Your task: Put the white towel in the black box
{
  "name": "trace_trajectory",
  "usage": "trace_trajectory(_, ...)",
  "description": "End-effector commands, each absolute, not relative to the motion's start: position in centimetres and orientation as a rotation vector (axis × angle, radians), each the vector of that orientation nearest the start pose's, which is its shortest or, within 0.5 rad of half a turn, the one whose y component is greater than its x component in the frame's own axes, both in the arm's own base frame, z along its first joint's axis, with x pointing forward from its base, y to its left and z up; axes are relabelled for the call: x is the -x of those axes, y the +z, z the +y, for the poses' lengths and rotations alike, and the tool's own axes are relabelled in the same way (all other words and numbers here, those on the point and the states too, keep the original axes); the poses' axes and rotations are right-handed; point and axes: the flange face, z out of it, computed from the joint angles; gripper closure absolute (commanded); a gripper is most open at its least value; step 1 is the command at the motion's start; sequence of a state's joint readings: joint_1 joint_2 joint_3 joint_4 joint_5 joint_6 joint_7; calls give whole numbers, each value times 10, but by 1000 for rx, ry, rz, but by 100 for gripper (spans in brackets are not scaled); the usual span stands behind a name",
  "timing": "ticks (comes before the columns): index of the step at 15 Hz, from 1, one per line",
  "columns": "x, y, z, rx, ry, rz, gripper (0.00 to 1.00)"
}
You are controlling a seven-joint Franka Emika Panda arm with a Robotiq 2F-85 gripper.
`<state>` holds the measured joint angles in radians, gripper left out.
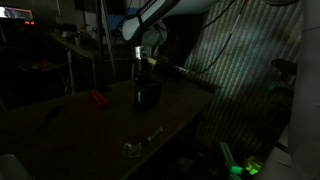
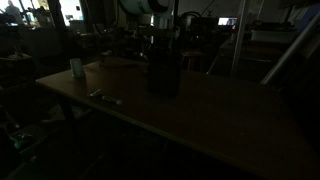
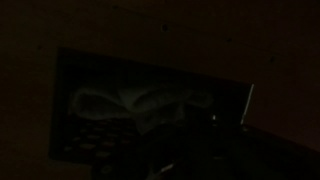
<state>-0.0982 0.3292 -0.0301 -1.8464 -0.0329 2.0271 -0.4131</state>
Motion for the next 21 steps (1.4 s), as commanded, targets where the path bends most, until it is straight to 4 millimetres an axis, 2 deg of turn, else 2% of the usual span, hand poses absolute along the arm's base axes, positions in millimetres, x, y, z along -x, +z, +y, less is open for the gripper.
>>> trace_trajectory(1,-620,320,-79,3079,259,-487,100)
trace_trajectory(5,-615,316,-77,3055,267,-484,100)
trace_trajectory(9,-609,331,-81,3067,250,-469,100)
trace_trajectory(14,-598,354,-97,3132,232,-446,100)
trace_trajectory(21,-595,357,-113,3161,240,-420,100)
